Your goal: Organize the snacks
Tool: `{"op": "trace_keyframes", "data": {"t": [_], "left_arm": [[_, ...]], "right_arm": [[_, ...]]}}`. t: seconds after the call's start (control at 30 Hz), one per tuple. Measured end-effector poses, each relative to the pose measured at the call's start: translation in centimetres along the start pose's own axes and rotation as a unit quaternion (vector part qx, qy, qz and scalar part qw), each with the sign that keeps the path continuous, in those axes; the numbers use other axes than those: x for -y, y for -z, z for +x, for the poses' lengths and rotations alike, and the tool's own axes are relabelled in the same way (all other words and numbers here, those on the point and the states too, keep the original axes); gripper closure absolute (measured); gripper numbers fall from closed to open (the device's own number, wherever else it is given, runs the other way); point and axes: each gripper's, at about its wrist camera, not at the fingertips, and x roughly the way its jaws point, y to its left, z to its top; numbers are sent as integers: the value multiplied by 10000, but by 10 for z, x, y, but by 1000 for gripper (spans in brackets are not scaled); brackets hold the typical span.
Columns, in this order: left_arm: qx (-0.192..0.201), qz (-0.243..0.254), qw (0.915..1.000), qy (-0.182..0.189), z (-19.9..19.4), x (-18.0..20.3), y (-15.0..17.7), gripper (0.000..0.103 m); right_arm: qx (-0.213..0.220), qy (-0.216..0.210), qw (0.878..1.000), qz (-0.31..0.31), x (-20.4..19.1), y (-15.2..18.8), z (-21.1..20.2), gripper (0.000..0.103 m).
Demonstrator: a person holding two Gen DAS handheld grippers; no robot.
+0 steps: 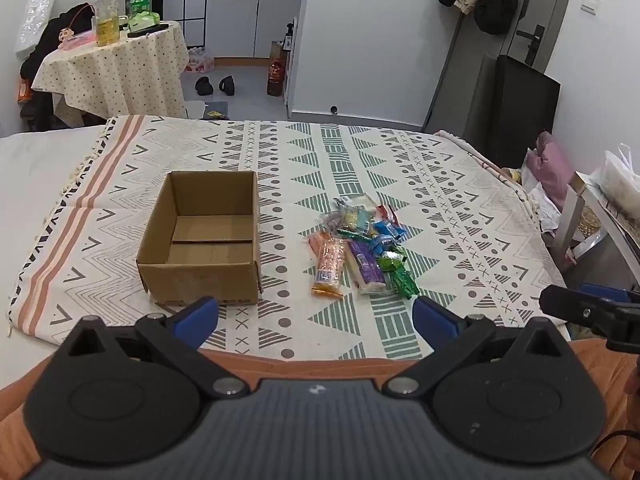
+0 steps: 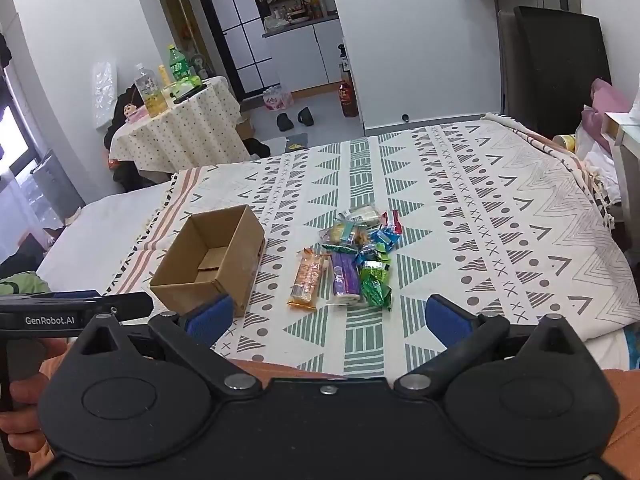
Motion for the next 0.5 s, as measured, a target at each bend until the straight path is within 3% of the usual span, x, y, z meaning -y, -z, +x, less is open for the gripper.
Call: {"op": "trace_keyframes", "data": {"t": [0.5], "left_arm": [[50,91,9999,106,-8,5,2,0]], "right_arm": [[64,34,10000,-42,3,1,-7,0]]}}
